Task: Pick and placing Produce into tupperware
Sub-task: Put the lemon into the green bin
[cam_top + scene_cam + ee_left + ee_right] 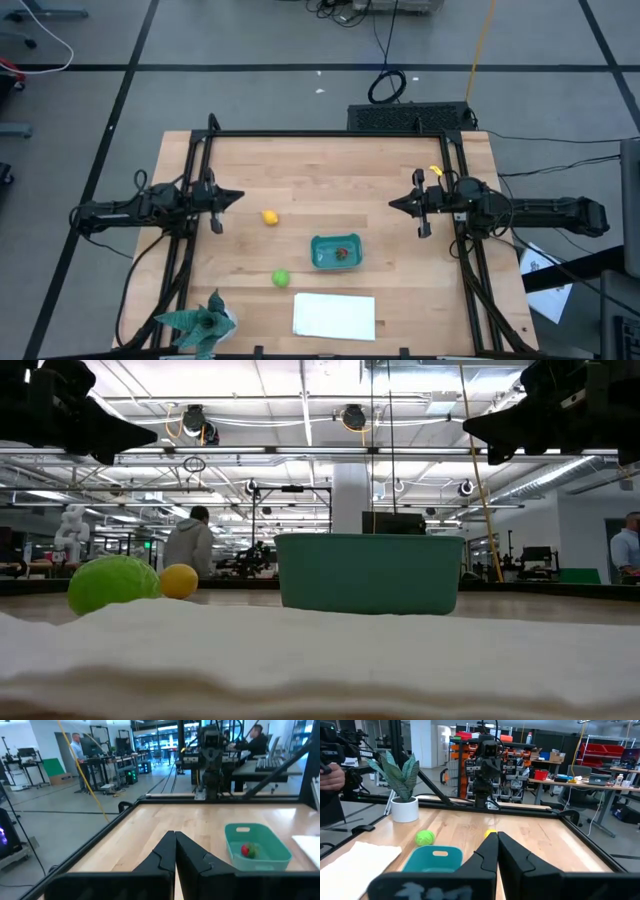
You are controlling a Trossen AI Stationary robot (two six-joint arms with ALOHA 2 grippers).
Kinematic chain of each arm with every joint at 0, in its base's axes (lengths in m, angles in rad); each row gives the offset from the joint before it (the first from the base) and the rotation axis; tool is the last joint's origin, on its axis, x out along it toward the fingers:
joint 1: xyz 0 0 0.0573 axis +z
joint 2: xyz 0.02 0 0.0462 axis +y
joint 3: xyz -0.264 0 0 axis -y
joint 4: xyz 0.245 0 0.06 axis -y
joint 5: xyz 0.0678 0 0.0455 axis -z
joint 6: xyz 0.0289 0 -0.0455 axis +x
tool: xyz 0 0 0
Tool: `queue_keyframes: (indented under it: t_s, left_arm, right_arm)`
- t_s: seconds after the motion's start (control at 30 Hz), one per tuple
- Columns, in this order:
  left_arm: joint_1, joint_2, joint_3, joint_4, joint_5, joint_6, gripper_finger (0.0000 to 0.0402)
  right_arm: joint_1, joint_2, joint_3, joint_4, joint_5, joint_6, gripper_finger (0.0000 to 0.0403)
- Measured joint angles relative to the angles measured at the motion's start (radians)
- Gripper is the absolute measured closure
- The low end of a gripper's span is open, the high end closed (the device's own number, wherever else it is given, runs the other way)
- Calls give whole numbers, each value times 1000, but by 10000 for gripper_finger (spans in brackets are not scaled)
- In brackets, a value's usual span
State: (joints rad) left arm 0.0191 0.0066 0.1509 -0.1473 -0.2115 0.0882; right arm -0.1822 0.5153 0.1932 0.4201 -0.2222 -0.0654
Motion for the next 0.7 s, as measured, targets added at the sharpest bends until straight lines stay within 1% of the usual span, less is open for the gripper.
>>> queue_keyframes:
  t_s: [0.13,0.4,0.7]
  left_arm:
    - [0,0,0,6,0,-40,396]
    - [0,0,0,69,-53,-87,396]
    - [0,0,23,59,-53,-102,396]
  right_arm:
    - [0,0,0,-1,0,0,403]
    - [0,1,0,-4,0,0,403]
    - [0,1,0,-7,0,0,403]
